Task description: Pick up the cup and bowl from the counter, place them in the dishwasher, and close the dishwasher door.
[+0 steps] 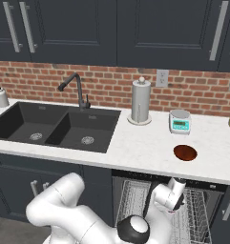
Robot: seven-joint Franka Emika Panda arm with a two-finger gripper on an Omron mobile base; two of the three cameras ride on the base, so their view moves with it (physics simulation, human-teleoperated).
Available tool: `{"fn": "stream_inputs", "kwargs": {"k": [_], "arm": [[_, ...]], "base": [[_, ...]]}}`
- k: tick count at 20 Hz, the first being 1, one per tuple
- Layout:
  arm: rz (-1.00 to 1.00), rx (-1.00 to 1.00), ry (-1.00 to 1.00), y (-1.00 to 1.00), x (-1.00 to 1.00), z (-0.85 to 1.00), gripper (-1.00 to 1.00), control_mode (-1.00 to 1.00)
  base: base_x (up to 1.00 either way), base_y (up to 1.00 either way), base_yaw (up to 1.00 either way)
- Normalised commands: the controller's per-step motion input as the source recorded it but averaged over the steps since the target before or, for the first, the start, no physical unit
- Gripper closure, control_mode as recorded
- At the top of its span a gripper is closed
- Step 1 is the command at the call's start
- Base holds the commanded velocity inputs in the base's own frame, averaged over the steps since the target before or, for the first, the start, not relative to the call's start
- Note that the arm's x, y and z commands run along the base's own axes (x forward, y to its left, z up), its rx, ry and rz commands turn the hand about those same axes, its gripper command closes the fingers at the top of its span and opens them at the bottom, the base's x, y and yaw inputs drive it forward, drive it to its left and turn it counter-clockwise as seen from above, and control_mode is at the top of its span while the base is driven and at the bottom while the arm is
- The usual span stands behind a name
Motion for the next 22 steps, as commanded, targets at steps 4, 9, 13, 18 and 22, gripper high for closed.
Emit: {"fn": "stream_inputs", "kwargs": {"k": [4,9,13,18,22], "arm": [[0.00,0.00,0.00,0.00,0.00,0.00,-1.00,-1.00],[0.00,0.00,0.00,0.00,0.00,0.11,-1.00,-1.00],[0.00,0.00,-0.01,0.00,0.00,0.39,-1.00,-1.00],[0.00,0.00,-0.01,0.00,0.00,0.49,-1.00,-1.00],[0.00,0.00,-0.01,0.00,0.00,0.48,-1.00,-1.00]], "base": [[0.00,0.00,0.00],[0.00,0.00,0.00],[0.00,0.00,0.00],[0.00,0.00,0.00],[0.00,0.00,0.00]]}}
